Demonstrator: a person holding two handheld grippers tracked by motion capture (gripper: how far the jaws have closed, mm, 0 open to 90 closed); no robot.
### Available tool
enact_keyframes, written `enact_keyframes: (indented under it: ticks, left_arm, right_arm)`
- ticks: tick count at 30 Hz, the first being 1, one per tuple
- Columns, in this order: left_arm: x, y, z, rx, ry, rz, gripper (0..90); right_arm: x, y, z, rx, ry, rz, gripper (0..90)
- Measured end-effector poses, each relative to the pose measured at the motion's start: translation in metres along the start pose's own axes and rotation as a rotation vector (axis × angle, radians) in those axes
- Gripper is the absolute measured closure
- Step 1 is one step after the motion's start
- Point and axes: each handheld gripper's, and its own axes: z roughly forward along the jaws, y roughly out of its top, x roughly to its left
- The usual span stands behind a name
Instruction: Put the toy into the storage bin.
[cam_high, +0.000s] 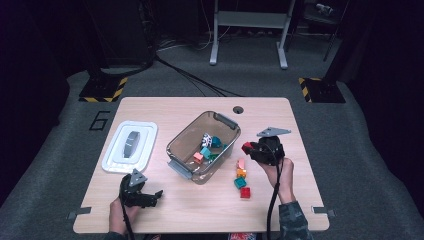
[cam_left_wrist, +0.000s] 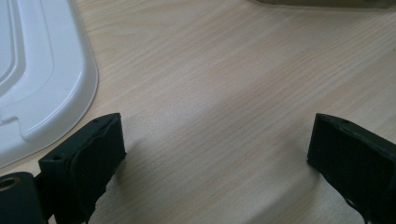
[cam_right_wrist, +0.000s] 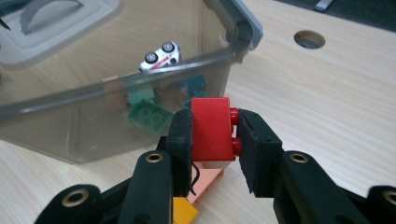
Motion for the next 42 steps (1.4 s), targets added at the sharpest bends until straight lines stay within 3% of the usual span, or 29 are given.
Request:
enact_keyframes:
  ticks: [12,24,34,42]
  left_arm:
    - [0.0,0.0,0.0,0.0,0.001,0.001,3.8]
    - [0.0,0.0,0.0,-0.001,0.001,0.002,3.8]
    - [0.0,0.0,0.0,-0.001,0.002,0.002,3.8]
    - [0.0,0.0,0.0,-0.001,0.004,0.008,3.8]
  right_arm:
    - [0.008,0.03,-0.005,-0.026,0.004,-0.043,67.4]
    - [0.022,0.057,0.007,-0.035,0.027,-0.097,67.4]
    - [0.033,0.064,0.028,0.004,0.072,-0.107,67.4]
    - [0.043,0.059,0.042,0.055,0.091,-0.138,67.2]
